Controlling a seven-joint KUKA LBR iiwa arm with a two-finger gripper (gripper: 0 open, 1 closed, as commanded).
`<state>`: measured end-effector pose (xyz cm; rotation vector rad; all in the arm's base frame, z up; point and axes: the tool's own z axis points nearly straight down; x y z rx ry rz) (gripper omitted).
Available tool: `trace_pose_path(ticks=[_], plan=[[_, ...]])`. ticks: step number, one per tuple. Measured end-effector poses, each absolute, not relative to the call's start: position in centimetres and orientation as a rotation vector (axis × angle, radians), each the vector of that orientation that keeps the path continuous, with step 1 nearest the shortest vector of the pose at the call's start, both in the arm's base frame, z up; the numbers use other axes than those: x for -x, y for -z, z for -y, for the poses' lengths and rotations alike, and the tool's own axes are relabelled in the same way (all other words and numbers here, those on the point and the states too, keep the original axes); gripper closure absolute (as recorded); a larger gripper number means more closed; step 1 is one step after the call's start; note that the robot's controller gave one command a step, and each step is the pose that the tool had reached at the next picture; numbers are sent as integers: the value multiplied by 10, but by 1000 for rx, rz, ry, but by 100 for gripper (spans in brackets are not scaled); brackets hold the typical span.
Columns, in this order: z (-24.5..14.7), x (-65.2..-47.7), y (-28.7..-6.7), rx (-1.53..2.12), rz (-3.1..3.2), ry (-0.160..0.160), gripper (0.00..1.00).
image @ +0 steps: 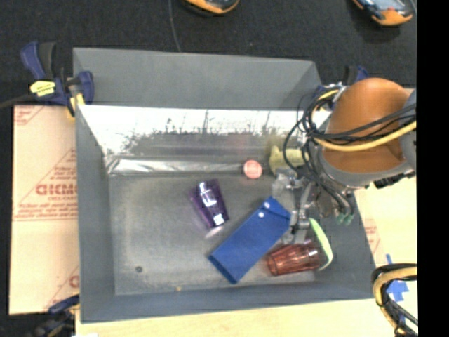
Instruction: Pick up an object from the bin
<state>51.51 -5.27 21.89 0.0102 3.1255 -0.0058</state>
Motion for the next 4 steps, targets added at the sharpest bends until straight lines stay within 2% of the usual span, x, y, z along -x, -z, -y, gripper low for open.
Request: trace_pose_path(ticks=[1,2,3,4], plan=[[55,-525,-258,129,-3137,4,0],[57,-514,-223,124,-3129,2,0],[39,-472,-180,-60,-3123,4,0],[45,-484,-125,26,-3136,2,0]])
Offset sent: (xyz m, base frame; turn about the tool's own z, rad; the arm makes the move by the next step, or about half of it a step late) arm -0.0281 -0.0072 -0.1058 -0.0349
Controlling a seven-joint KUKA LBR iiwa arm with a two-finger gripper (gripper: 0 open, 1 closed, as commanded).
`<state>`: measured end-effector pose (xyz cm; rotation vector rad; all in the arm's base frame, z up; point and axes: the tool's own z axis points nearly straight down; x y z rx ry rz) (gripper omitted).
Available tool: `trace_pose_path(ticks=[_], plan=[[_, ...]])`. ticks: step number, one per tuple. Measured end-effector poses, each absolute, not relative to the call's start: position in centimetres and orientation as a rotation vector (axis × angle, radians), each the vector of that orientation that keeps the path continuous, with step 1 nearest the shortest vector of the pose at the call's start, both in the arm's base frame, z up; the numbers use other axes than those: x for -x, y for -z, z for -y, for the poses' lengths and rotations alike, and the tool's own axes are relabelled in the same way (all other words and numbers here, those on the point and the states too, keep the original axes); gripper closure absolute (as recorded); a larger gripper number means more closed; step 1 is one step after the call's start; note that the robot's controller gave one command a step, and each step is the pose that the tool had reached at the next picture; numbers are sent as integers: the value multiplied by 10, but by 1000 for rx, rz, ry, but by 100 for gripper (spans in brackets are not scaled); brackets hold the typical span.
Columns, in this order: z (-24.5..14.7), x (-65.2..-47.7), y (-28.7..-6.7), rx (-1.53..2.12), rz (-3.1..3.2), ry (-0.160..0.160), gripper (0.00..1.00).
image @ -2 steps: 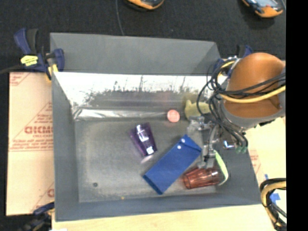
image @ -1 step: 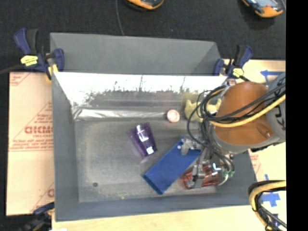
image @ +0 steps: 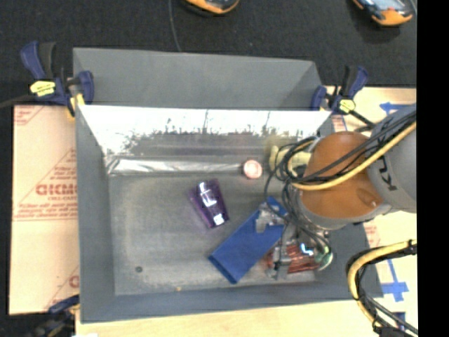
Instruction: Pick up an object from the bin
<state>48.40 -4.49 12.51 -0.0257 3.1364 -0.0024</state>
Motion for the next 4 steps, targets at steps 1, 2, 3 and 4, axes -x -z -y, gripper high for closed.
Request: trace_pose_path(ticks=[1,2,3,4], plan=[[91,-476,-102,-138,-3116,2,0],[147,-473,-103,-279,-3109,1,0],[126,-478,-85,-170,-3117,4,0],[120,-473,-70,7,-3119,10,100]])
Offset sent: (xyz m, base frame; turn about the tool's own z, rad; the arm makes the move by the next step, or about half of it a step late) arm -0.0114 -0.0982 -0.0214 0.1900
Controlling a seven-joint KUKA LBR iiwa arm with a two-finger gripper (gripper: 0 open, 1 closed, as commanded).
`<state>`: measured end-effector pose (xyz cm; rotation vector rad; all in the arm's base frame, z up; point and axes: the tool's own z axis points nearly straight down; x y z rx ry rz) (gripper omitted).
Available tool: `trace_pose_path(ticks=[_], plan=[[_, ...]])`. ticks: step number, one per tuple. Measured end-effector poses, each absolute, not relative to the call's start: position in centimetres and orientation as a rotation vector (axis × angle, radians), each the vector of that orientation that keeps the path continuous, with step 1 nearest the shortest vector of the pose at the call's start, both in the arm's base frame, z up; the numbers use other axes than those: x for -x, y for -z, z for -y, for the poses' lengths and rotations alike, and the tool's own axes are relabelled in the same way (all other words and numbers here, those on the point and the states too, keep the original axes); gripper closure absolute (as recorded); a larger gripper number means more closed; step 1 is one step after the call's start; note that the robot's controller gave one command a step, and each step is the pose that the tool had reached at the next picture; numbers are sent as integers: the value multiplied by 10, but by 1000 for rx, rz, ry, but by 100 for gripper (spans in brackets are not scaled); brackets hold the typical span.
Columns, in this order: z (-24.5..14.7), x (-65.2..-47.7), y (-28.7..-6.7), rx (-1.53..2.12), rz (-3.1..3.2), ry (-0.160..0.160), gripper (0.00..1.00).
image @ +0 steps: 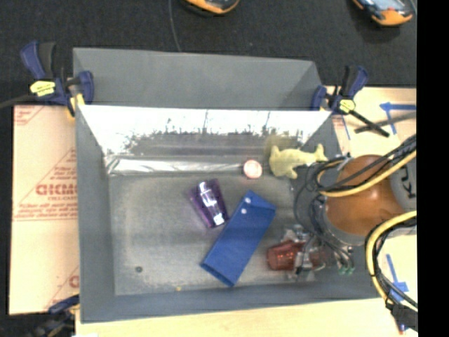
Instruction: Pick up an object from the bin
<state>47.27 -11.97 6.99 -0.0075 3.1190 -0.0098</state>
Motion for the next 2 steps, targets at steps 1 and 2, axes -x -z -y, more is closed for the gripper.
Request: trace_pose_path(ticks=[1,2], plan=[[120,-473,-70,9,-3119,10,100],[119,-474,-171,19,-3124,9,100]])
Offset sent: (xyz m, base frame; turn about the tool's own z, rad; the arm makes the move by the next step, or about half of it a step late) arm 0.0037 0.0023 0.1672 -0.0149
